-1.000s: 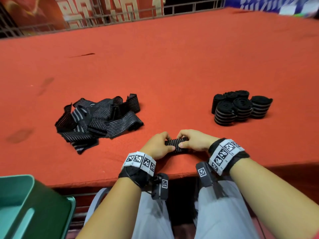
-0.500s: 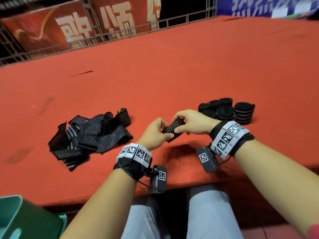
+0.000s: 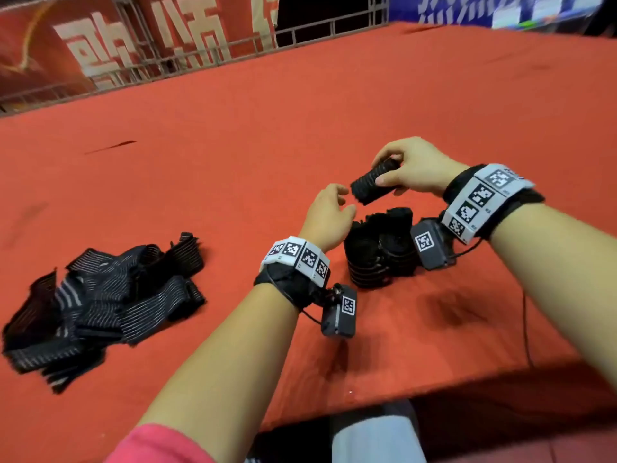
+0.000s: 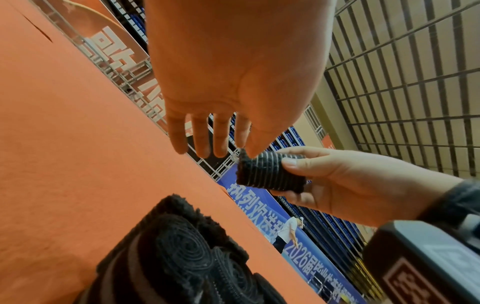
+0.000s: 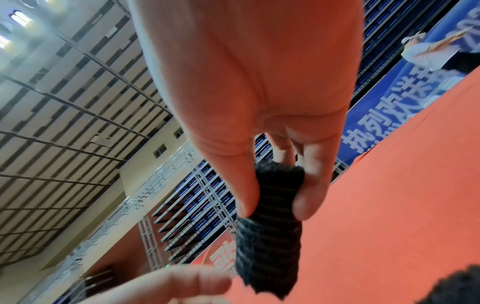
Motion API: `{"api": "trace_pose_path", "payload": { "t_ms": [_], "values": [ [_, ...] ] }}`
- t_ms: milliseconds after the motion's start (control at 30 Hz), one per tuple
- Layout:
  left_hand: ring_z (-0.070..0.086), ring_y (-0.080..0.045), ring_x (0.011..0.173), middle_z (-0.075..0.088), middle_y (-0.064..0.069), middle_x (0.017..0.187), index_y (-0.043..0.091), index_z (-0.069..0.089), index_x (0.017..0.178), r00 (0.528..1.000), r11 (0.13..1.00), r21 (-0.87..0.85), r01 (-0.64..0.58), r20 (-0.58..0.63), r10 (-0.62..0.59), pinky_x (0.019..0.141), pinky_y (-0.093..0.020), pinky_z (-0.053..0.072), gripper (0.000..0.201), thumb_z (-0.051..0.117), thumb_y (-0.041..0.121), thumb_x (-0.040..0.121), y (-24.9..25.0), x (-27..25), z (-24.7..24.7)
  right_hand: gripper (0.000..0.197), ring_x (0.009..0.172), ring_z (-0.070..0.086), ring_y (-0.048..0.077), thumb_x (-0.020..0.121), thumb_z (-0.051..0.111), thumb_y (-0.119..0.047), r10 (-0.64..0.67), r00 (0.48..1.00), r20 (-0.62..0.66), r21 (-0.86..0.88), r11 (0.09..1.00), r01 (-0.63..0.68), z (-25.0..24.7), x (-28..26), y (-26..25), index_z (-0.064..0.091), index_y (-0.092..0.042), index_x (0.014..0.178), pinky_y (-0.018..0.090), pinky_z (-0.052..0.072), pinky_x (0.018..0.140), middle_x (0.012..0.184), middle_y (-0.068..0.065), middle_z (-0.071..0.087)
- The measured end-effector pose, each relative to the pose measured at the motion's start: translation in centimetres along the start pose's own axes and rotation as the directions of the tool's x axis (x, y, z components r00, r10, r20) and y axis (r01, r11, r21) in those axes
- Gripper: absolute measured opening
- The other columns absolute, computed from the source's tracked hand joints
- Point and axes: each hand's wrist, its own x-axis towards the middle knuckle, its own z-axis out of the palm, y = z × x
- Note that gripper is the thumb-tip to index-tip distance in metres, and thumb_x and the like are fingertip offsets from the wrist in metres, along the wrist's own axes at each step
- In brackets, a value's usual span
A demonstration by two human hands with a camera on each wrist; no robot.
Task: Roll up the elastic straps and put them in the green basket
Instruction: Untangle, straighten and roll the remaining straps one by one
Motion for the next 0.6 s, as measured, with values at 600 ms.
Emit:
{"api": "trace_pose_path", "payload": {
  "t_ms": [600],
  "values": [
    [0.010, -0.021, 0.150, 0.019, 0.016, 0.163, 0.030, 0.034, 0.152, 0.853, 0.883, 0.419, -0.213, 0.520, -0.040, 0.113, -0.069, 0.009, 0.049, 0.041, 0.037, 0.103, 1.4, 2.2, 6.2, 0.025, 0.068, 0.065, 0.028, 0.085, 0.068, 0.002, 0.337, 0.940, 0.056, -0.376, 0.879, -0.293, -0.5, 2.6, 9.9, 0.065, -0.012, 0.104, 0.041, 0.060, 0.070, 0.100, 0.013, 0.064]
  ]
}}
